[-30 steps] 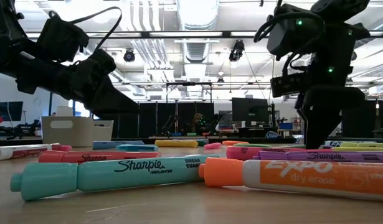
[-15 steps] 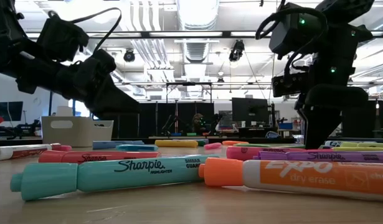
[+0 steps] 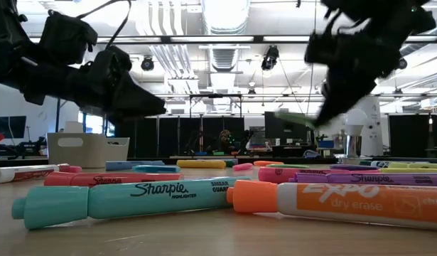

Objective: Pick & Place Markers
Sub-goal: Put the bottom green pen into the gray bin

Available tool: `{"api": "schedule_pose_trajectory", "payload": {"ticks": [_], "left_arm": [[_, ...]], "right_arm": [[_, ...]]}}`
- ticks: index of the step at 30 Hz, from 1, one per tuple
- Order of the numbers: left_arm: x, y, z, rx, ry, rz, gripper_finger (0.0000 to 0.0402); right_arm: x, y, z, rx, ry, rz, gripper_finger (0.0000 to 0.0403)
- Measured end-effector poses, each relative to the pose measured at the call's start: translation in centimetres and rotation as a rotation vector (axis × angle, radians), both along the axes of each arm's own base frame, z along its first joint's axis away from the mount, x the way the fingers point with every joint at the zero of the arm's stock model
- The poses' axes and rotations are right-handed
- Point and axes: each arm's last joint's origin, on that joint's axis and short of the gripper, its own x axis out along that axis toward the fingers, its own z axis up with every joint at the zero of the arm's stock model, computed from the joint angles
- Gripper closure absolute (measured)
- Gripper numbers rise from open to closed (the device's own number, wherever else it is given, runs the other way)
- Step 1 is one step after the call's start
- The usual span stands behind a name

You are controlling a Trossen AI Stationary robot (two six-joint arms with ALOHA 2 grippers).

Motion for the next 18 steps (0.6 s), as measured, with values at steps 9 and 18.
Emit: {"api": "schedule_pose_trajectory", "payload": {"ticks": [9,18], "left_arm": [[0.1,-0.4,1.9,-0.061,-0.210,-0.029,0.0259],[1.2,-1.3,3.8,-0.059,-0.308,-0.092,0.0259]], "right_arm": [[0.0,-0.1,0.3,-0.077,-0.535,0.112,0.0353],[1.3,-1.0,0.0,-0.117,-0.702,0.070,0.0353]]}}
